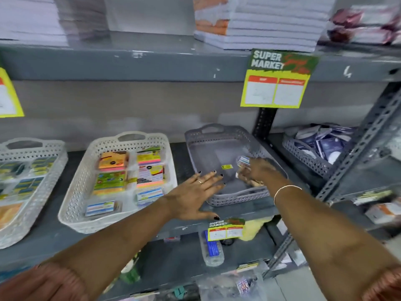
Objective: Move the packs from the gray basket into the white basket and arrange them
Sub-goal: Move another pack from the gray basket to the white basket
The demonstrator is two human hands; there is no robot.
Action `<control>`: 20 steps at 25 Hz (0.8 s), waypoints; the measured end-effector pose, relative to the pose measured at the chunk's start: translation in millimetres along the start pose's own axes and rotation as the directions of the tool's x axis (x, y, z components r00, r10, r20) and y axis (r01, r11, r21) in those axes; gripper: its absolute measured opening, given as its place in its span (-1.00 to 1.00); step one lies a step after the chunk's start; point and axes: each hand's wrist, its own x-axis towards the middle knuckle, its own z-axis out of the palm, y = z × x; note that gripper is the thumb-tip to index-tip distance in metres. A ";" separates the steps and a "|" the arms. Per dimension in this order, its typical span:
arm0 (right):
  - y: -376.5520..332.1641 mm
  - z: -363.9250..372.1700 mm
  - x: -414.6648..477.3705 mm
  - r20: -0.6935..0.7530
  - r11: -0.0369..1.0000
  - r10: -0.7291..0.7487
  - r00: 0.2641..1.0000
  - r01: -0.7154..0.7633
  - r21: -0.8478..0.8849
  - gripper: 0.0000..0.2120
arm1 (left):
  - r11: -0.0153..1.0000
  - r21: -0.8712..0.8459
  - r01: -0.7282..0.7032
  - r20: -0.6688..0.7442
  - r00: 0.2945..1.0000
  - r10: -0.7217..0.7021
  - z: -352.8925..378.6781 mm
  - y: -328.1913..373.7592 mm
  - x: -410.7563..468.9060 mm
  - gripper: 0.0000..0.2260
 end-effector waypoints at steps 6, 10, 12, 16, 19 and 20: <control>-1.5 5.0 9.9 0.001 0.996 -0.004 1.000 0.004 -0.088 -0.41 | 1.000 -0.019 0.008 0.011 1.000 -0.008 10.7 -1.3 1.1 -0.25; -9.7 10.8 6.6 0.052 0.981 0.010 0.999 0.000 -0.195 -0.23 | 0.999 -0.030 0.015 -0.006 1.000 -0.015 11.5 -0.3 0.3 -0.26; -13.4 13.8 4.8 0.029 0.972 0.062 0.998 -0.054 -0.229 -0.27 | 0.999 -0.041 0.018 -0.009 1.000 -0.018 11.8 0.4 -0.2 -0.27; -15.9 18.9 9.3 0.049 0.965 0.077 0.996 -0.061 -0.256 -0.25 | 0.999 -0.047 0.015 -0.012 1.000 -0.016 11.6 1.0 -1.1 -0.28; -8.2 28.3 23.8 0.094 0.977 0.100 0.991 -0.080 -0.196 -0.30 | 0.999 -0.036 0.014 -0.012 1.000 -0.014 12.9 0.0 -0.3 -0.27; -11.0 23.1 12.8 0.090 0.978 0.112 0.990 -0.094 -0.183 -0.29 | 1.000 -0.029 0.011 -0.009 1.000 -0.011 13.8 -0.2 0.0 -0.27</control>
